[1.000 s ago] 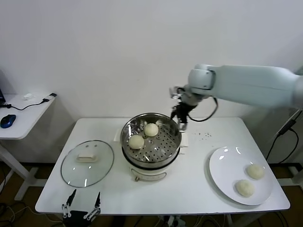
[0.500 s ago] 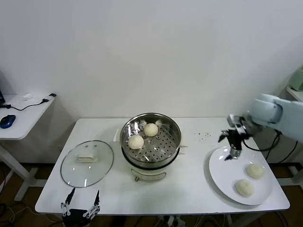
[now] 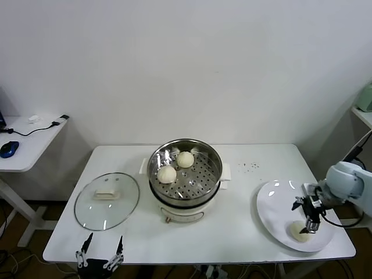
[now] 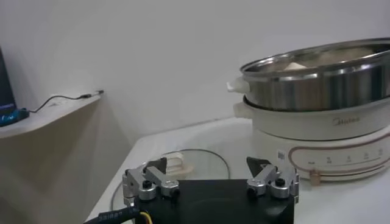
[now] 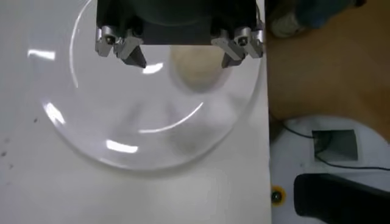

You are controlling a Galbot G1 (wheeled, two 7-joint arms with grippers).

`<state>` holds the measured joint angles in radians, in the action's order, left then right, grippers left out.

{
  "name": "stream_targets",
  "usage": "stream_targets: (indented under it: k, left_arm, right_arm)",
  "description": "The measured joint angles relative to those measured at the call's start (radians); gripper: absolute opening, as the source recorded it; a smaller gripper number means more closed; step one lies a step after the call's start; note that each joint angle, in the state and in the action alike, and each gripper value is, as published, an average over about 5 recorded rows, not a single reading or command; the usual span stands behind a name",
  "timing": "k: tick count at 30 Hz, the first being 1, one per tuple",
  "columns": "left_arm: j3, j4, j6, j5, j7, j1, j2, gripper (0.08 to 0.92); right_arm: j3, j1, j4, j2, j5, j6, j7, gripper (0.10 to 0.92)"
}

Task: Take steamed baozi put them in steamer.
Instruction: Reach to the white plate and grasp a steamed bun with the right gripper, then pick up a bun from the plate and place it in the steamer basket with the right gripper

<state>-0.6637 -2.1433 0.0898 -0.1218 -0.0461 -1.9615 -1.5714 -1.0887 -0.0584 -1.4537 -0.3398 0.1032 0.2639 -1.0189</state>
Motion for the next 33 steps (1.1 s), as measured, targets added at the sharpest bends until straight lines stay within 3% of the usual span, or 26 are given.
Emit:
stream_targets:
  k: [9,22,33]
  left_arm:
    - [0.001,0.009,-0.001,-0.015,0.000,0.000,-0.011,0.823]
    - [0.009,0.014,-0.002,-0.033,-0.001,0.002,-0.014,0.823]
    - [0.016,0.017,0.000,-0.040,-0.001,0.002,-0.013,0.823]
  right_arm:
    - [0.053,0.072,0.041,-0.021,-0.034,-0.003,-0.005,0.811]
    - [0.047,0.071,0.055,-0.041,-0.026,-0.006,-0.006,0.631]
    - [-0.076,-0.087,0.043,-0.064,-0.002,-0.061,-0.031,0.575]
